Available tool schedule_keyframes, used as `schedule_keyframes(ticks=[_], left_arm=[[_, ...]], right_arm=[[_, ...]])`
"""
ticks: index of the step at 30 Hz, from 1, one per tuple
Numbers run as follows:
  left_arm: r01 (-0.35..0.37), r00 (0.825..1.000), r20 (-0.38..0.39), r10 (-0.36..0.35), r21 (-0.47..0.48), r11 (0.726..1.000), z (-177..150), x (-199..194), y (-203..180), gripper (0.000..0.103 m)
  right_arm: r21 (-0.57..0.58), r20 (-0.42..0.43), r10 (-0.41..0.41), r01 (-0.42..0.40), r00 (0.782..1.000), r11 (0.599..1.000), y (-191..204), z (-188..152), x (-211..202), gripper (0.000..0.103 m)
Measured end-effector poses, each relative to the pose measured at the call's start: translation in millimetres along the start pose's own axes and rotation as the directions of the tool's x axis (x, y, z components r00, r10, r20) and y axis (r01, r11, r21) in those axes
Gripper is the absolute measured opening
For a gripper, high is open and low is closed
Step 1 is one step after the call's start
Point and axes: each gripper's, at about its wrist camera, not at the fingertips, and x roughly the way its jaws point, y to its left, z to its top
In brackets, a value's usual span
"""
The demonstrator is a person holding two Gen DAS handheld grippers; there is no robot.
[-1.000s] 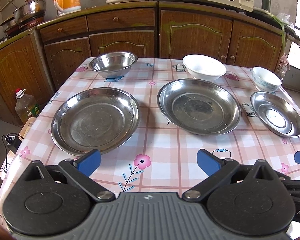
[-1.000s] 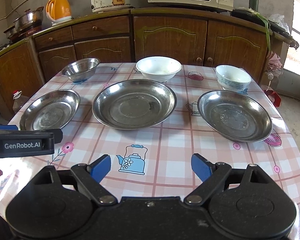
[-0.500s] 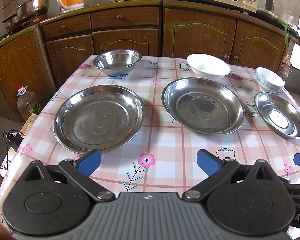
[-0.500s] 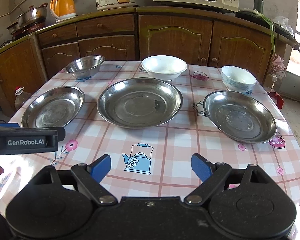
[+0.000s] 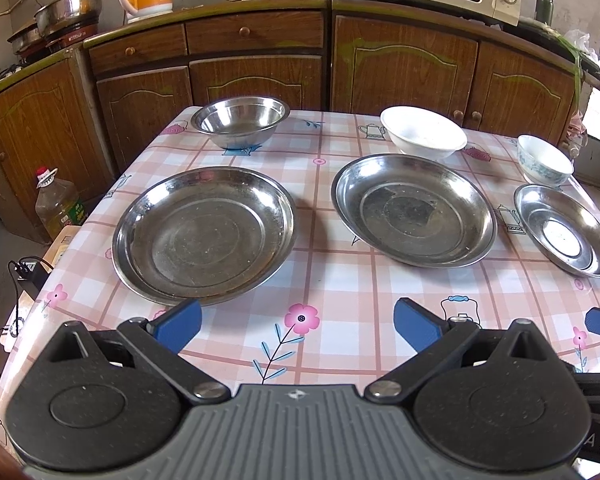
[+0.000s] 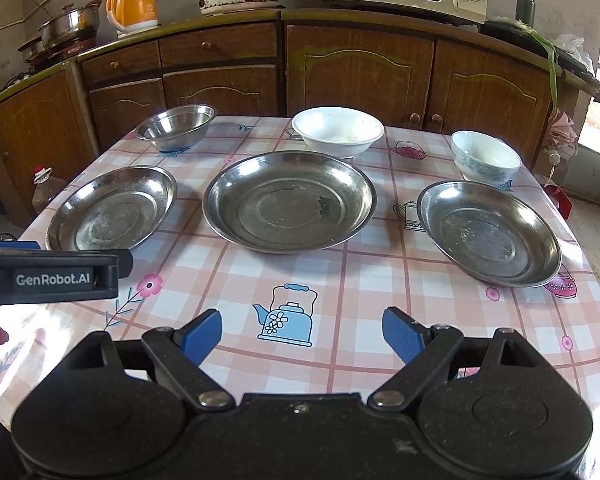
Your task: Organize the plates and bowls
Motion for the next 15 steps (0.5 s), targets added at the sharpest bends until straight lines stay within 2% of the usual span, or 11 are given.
schedule_keyframes(ticks=[15], left_arm=[[-0.015, 1.000, 0.001, 0.015, -0.032, 0.999, 1.2, -0.7, 20.3, 0.103]], right_arm=[[-0.050, 0.009, 0.021, -0.020, 1.000, 0.999, 21.6, 7.9, 5.6, 0.103]])
